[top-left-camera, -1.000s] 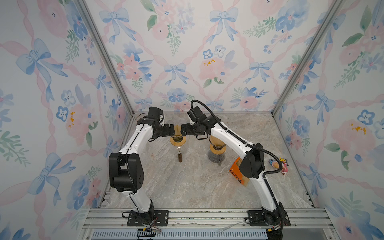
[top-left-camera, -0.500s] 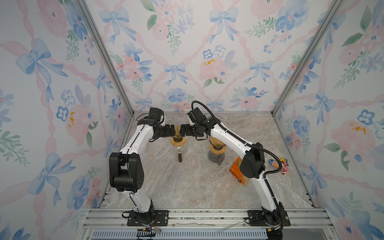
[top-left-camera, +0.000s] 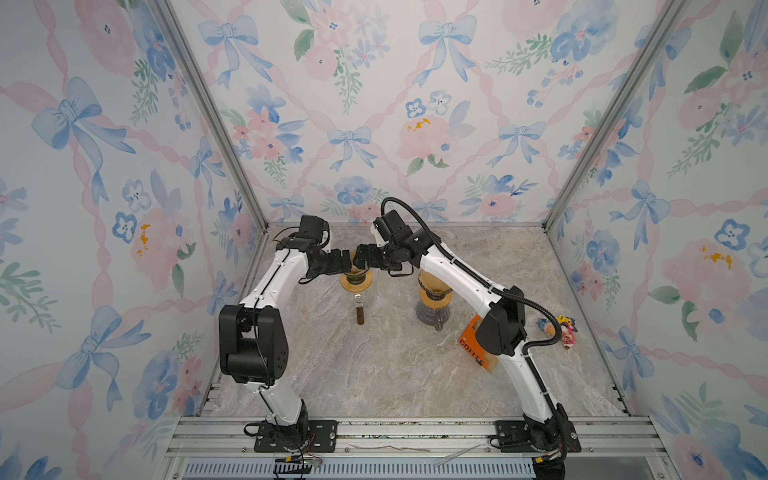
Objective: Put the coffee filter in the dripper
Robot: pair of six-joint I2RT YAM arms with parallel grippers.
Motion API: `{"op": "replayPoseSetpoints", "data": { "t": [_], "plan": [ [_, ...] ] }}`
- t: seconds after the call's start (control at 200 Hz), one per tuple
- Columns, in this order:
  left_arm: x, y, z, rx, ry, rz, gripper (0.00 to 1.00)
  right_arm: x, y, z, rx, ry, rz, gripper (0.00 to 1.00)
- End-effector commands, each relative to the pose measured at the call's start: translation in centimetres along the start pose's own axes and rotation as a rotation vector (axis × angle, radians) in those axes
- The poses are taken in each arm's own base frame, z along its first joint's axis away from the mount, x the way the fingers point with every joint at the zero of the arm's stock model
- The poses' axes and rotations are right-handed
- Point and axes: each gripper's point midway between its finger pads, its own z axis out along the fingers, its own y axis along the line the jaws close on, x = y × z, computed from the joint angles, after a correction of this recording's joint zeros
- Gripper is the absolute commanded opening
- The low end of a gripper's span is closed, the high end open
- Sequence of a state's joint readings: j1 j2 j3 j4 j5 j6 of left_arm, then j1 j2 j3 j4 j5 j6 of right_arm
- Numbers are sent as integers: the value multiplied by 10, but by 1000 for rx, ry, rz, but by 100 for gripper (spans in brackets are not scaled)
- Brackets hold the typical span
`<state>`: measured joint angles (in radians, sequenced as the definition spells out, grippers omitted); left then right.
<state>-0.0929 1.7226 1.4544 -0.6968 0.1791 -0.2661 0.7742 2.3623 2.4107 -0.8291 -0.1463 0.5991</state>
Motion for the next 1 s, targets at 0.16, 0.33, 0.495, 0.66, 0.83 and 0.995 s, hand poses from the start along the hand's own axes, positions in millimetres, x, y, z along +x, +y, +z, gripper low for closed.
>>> {"op": "replayPoseSetpoints", "data": {
  "t": [0.16,0.33,0.495,0.66,0.83,0.995],
  "plan": [
    [3,2,-4,-17,-8,9,97,15,-26,5,112,59,2,96],
    [3,2,-3,-16,-7,8,97,8,-28,0,118,33,15,96],
    [3,-1,-4,2,-8,10,97,-7,-13,-8,22,-20,31,96],
    [1,-5,-6,17,-17,14,97,-17,-18,-11,26,-53,42,96],
    [2,-4,-7,16,-19,14,97,-15,-36,-9,89,-40,52,96],
    [2,-3,-7,9,-18,13,97,-13,-45,-8,135,-37,44,96]
  ]
}}
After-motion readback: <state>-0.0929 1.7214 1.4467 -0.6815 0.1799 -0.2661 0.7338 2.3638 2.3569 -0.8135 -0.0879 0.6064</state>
